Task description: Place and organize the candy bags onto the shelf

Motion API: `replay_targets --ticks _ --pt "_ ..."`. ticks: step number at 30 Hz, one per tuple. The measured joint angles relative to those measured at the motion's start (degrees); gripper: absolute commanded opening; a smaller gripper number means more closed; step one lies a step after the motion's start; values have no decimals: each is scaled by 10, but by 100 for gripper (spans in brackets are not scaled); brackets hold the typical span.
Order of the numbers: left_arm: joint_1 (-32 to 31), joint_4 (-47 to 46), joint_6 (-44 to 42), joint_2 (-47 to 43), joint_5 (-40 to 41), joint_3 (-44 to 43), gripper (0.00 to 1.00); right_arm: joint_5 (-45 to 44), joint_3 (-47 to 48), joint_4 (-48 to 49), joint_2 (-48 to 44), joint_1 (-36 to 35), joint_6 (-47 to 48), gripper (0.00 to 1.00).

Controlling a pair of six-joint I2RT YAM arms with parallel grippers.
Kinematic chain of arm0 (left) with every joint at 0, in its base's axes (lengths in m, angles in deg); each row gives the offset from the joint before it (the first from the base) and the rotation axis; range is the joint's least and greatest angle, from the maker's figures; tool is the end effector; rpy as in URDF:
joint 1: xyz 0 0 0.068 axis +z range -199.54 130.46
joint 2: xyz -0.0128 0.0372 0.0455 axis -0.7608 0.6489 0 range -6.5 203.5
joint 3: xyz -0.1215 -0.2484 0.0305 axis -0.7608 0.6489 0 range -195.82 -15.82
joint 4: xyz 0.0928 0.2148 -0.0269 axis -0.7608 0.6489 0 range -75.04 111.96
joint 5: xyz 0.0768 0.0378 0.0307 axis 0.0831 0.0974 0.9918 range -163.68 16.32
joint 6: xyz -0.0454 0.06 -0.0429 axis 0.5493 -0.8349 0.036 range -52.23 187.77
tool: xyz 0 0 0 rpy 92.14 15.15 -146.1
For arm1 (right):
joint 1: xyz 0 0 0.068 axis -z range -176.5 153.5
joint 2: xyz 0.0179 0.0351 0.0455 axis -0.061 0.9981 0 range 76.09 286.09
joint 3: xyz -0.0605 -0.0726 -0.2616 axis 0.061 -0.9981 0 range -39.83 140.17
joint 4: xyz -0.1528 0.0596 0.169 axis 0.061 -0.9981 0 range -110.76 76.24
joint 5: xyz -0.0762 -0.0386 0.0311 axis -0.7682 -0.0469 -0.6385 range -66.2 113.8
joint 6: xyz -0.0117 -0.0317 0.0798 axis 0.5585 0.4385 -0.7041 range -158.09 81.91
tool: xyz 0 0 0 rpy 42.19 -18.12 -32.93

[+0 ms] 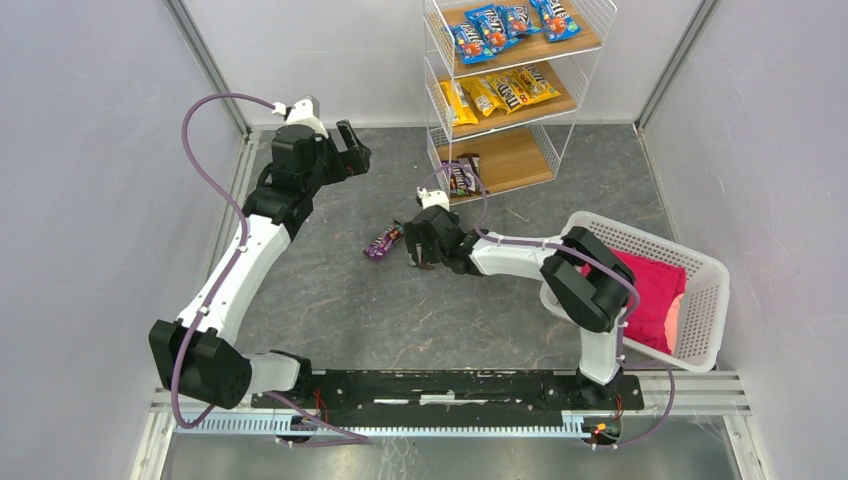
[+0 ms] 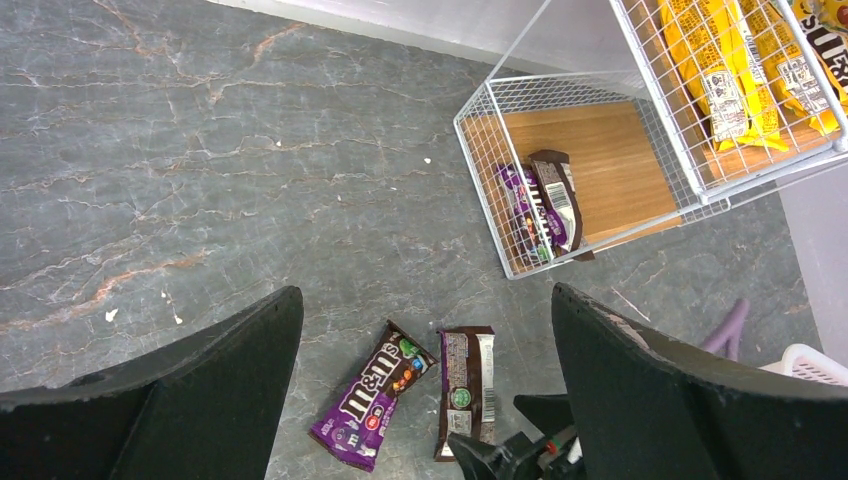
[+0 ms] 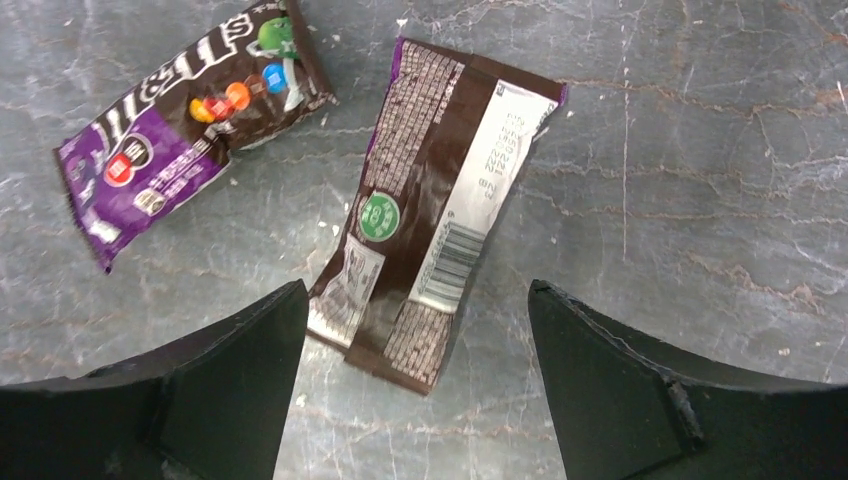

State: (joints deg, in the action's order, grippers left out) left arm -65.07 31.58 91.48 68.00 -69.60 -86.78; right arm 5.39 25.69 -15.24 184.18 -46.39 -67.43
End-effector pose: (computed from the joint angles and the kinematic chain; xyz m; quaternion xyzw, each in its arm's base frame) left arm 0.2997 -0.0777 0.3680 -0.0787 0.8159 -0.1646 0.5487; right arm 0.2824 0.2978 0.1650 -0.1006 0.9054 0.1323 0.3908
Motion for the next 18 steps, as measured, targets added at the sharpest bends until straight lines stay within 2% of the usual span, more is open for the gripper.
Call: replay_targets --ticks 6,10,18 --pt "0 0 0 0 1 0 100 -22 38 -22 45 0 1 80" --pt "0 0 0 0 1 0 100 -33 45 -27 56 -4 4 73" --pt "1 0 0 2 0 0 100 -26 50 -6 63 -9 29 45"
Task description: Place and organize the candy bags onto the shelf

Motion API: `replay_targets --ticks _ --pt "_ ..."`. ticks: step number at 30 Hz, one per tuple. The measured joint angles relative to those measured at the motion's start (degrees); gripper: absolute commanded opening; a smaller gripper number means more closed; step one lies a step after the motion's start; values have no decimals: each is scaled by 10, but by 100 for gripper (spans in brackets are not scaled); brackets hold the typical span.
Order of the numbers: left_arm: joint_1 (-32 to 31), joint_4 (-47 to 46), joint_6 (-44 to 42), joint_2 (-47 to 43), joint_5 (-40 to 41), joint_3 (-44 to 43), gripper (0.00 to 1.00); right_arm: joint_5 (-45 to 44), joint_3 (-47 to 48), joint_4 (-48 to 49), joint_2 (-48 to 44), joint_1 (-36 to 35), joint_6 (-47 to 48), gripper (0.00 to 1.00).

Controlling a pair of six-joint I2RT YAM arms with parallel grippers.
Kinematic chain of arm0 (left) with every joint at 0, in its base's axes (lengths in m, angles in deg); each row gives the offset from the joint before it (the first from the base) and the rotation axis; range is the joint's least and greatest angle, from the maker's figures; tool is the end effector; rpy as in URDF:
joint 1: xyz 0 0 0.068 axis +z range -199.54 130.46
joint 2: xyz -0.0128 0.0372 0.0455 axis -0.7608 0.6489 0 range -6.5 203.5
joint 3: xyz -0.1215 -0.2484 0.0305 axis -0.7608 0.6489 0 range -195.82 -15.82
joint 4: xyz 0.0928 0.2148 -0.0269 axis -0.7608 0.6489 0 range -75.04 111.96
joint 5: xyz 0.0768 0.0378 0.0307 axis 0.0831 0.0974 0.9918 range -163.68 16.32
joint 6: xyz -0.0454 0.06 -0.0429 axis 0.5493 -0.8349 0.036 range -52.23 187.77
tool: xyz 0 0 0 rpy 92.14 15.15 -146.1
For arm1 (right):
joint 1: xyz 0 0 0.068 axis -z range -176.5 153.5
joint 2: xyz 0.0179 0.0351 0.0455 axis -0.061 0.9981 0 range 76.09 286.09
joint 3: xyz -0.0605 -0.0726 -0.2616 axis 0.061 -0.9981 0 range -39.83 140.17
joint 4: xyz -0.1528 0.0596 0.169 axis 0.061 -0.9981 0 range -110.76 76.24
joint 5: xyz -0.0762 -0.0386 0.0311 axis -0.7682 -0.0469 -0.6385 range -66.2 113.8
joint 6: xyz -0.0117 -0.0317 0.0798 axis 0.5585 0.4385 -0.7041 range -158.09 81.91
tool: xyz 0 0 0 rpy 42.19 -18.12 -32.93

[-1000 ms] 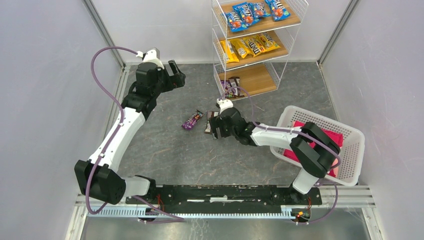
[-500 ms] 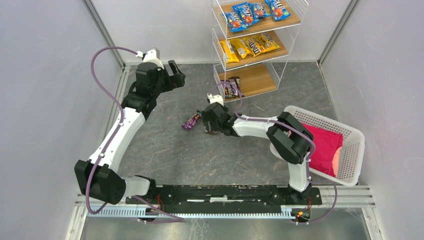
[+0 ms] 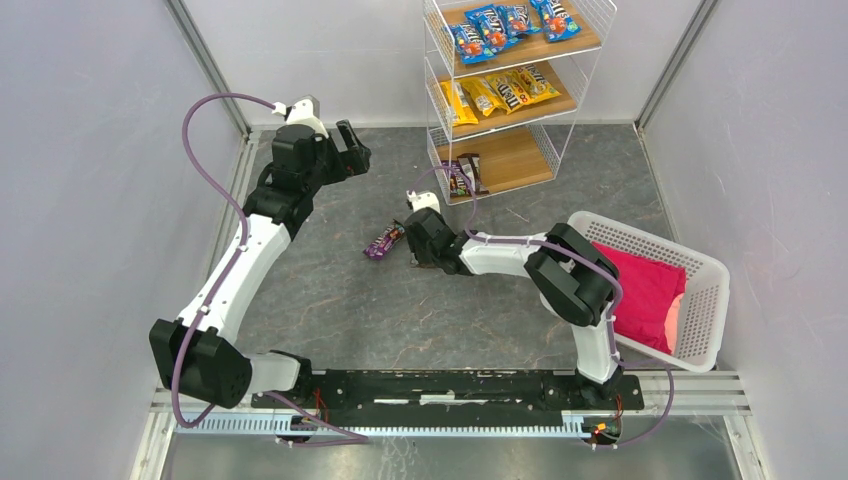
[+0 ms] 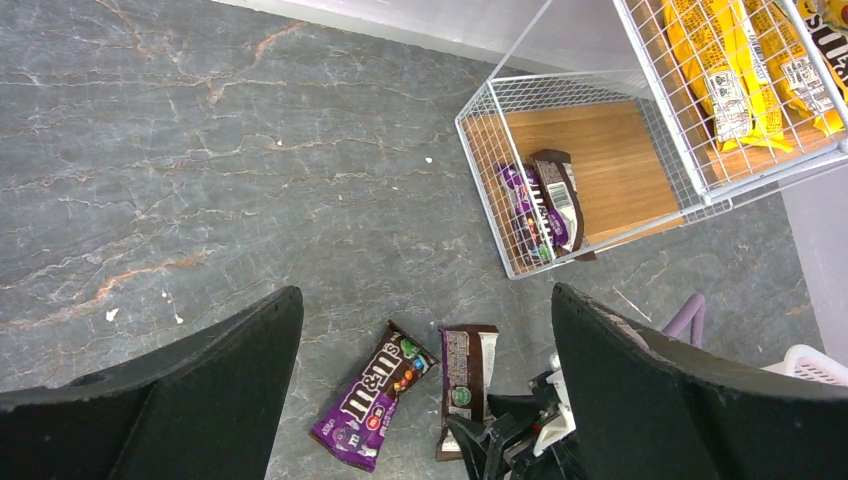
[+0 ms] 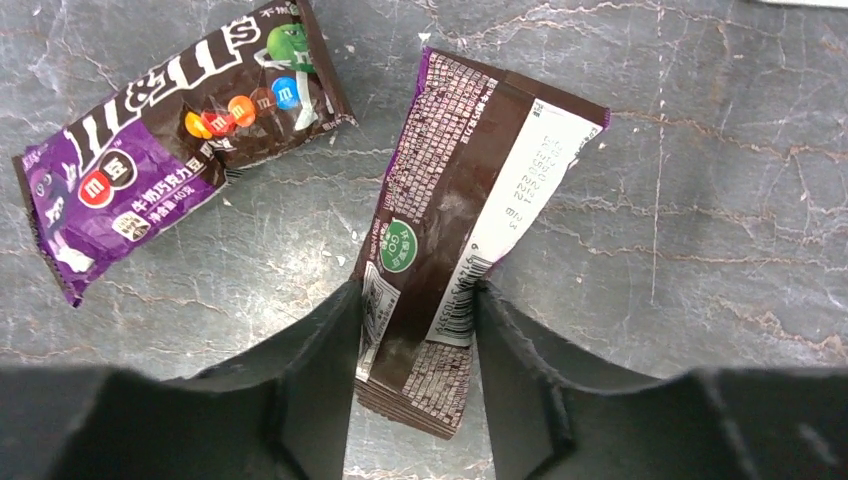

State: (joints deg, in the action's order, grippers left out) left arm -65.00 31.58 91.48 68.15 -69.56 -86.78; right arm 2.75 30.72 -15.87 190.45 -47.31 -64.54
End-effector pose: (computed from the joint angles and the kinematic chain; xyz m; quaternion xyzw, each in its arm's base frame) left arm 0.3004 -0.0774 0.3672 -0.0794 0.8166 -0.1636 0.5479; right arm 0.2934 0.3164 0.1475 -0.1252 0.9053 0.0981 0.3940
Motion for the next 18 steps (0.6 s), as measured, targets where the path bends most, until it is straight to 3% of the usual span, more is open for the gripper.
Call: replay_targets --ticks 6,12,18 --pt "0 0 0 2 0 0 100 13 -16 33 -5 -1 32 34" --pt "0 0 0 5 -1 0 100 22 -59 48 -39 -1 70 33" --pt "0 0 0 5 -2 0 100 32 -163 71 -133 -1 141 29"
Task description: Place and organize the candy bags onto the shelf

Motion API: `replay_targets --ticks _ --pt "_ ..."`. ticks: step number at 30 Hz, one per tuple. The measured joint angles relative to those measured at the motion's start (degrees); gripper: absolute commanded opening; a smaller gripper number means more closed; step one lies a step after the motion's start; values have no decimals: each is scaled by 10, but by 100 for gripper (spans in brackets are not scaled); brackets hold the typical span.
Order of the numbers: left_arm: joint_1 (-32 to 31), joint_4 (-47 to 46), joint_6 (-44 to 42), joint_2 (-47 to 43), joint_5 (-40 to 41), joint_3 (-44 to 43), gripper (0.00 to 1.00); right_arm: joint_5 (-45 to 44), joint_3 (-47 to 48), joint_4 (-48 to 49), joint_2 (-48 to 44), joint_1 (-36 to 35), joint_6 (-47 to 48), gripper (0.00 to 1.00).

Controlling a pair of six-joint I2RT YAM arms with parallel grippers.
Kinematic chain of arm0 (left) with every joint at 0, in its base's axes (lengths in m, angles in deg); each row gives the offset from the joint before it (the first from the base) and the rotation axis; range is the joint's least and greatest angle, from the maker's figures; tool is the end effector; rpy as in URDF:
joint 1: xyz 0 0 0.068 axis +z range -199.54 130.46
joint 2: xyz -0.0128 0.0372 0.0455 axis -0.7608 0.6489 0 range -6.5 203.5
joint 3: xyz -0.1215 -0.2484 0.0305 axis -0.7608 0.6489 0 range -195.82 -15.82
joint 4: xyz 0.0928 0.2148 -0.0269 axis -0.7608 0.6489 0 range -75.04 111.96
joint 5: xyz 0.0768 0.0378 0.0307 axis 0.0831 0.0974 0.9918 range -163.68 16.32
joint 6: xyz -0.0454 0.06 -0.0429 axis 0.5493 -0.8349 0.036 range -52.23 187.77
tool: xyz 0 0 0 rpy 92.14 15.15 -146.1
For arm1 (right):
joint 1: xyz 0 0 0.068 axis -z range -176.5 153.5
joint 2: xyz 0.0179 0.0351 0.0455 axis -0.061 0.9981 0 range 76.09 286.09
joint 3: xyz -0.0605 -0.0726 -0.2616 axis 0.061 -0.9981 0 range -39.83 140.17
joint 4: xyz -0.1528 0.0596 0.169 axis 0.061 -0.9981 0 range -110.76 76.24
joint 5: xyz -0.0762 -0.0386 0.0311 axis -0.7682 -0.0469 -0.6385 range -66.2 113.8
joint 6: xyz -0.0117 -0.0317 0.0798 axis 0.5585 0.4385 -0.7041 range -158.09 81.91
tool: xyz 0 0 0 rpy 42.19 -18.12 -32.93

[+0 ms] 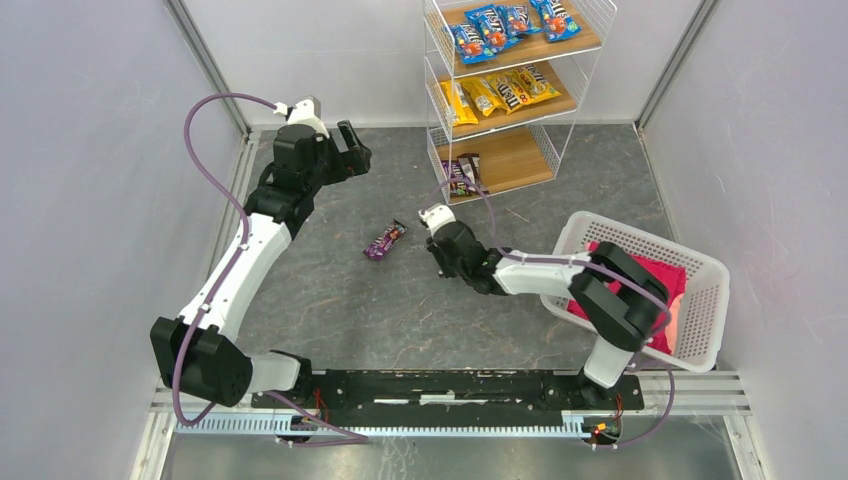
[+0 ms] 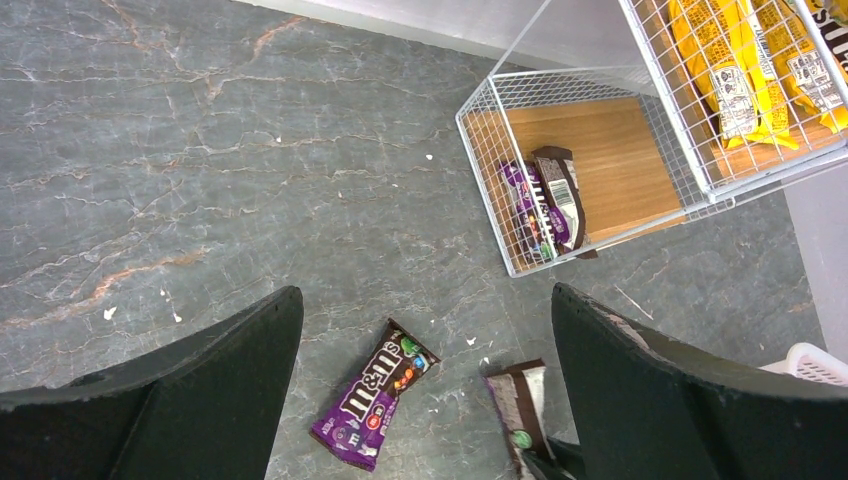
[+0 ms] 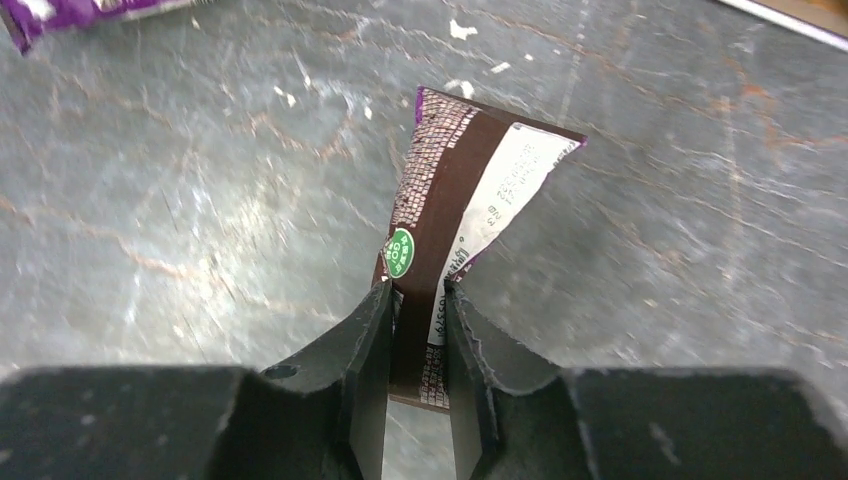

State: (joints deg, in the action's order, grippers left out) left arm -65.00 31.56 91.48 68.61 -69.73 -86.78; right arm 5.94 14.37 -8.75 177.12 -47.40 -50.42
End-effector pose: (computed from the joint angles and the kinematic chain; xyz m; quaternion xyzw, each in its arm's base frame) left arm 0.3024 -0.0782 0.3650 -0.0786 0.8189 -0.1637 0.5445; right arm 0.2537 0.2750 0.1628 -0.2380 0.8722 0.0907 0.4177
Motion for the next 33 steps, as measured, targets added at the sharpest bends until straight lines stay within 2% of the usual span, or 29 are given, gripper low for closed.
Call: replay_targets --ticks 5,10,13,18,23,33 --pt "0 0 0 0 -1 0 100 2 -78 21 -88 10 61 28" --pt "0 0 0 0 -1 0 100 26 -156 56 -161 53 87 27" --pt "0 0 0 0 -1 0 100 51 -199 77 -195 95 92 27" --pt "0 0 0 2 -1 0 100 95 -218 104 -209 179 93 26" --pt "0 0 0 3 -1 0 100 119 -202 149 -186 242 106 26" --pt "0 0 0 3 0 0 100 183 -12 222 4 335 148 26"
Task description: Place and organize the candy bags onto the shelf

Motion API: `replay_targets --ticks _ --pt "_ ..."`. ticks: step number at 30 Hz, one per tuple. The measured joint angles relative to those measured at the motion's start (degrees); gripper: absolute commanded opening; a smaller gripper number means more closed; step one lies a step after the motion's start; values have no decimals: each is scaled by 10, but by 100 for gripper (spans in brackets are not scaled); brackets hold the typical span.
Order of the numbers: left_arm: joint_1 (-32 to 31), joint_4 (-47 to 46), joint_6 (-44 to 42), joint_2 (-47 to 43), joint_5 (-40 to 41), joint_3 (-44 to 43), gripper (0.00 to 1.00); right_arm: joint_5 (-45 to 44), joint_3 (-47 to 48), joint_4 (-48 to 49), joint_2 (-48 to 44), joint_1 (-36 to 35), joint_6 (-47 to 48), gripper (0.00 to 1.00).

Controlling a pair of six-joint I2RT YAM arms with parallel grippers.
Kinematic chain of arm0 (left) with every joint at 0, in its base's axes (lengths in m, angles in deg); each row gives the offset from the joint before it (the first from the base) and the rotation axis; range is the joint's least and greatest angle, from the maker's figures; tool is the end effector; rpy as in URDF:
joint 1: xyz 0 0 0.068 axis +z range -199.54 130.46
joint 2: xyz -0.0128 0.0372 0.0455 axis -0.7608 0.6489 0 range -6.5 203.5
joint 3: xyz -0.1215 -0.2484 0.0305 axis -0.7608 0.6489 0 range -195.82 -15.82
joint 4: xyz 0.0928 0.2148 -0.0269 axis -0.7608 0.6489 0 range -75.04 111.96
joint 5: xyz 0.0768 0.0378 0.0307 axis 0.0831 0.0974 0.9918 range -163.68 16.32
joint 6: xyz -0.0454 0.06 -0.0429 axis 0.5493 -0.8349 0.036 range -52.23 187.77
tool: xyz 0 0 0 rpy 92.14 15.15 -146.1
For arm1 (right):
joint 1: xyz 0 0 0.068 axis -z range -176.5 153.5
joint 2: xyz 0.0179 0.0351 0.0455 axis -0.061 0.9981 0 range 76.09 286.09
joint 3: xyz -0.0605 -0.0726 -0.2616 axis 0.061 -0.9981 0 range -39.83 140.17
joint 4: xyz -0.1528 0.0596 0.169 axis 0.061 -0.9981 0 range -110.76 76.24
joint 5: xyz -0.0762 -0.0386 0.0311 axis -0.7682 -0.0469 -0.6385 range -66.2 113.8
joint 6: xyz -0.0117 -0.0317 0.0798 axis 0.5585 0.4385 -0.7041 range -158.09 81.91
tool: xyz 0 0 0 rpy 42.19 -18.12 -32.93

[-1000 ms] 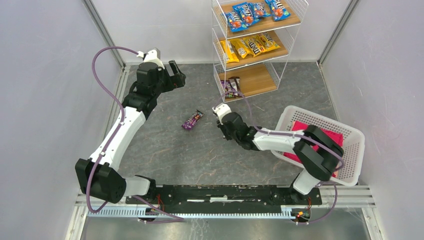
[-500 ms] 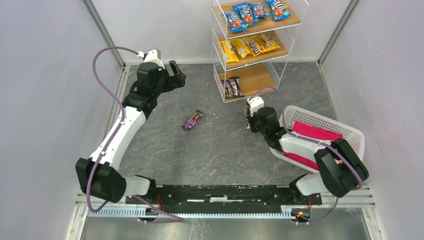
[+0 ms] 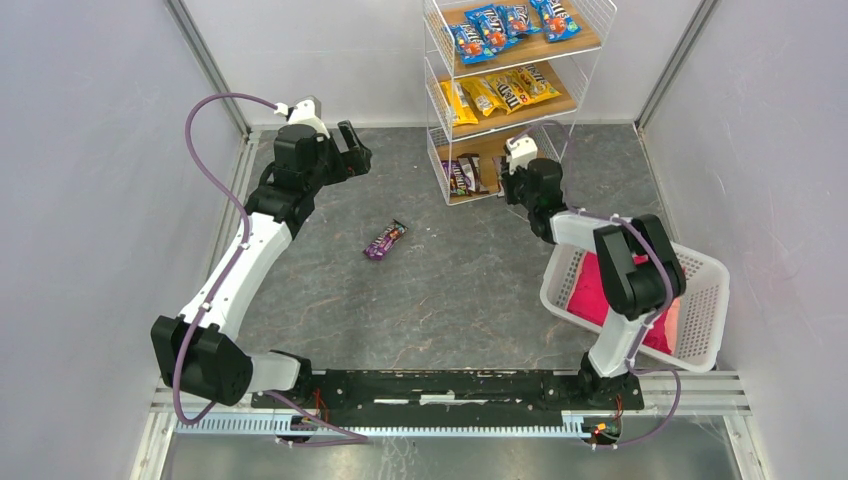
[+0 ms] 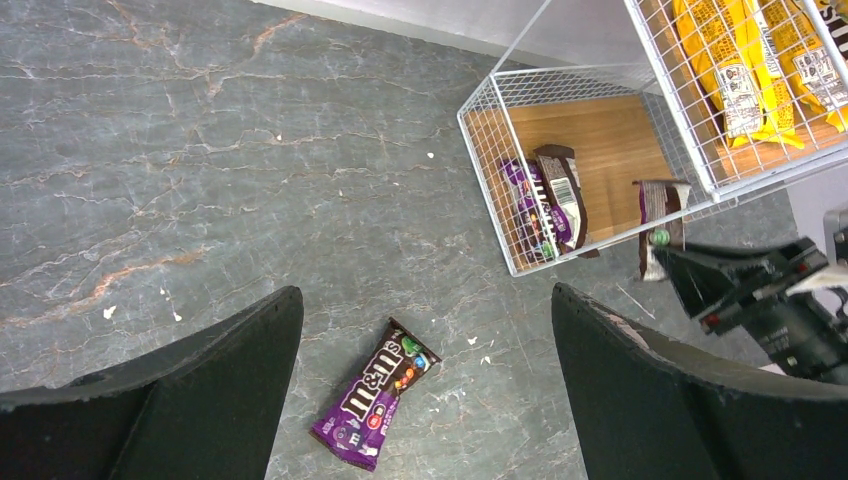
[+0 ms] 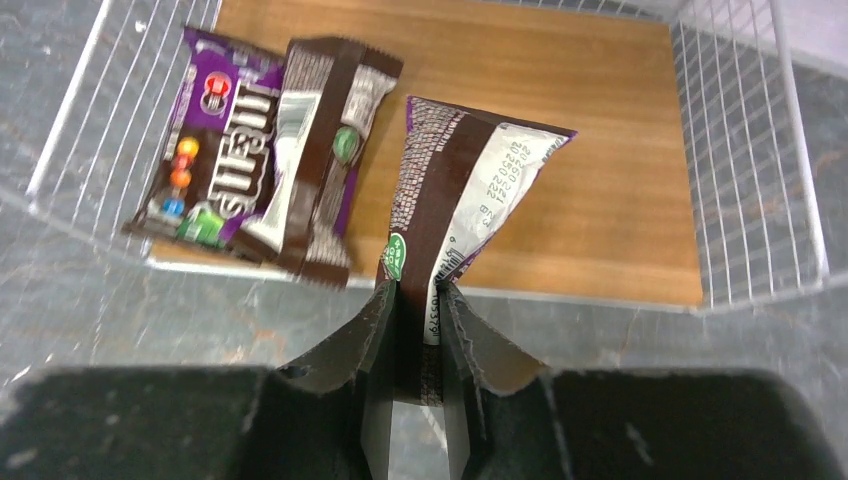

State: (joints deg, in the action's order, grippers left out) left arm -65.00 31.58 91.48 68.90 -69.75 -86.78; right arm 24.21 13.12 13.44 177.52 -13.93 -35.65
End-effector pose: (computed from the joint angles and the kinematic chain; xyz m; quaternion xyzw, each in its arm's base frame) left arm 0.3036 -0.0785 0.3634 -0.0785 0.8204 -0.1630 0.5424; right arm 0.3840 0.1212 0.2003 -0.1444 0.8128 0.0766 0.5592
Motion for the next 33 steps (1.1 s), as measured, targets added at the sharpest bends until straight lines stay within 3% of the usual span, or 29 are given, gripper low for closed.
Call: replay_targets --ticks 11,28,33 --pt "0 0 0 1 0 0 100 99 83 80 132 32 15 27" --pt "0 4 0 24 0 0 100 130 139 123 202 38 13 29" --pt "0 4 0 24 0 0 100 129 147 122 208 41 7 52"
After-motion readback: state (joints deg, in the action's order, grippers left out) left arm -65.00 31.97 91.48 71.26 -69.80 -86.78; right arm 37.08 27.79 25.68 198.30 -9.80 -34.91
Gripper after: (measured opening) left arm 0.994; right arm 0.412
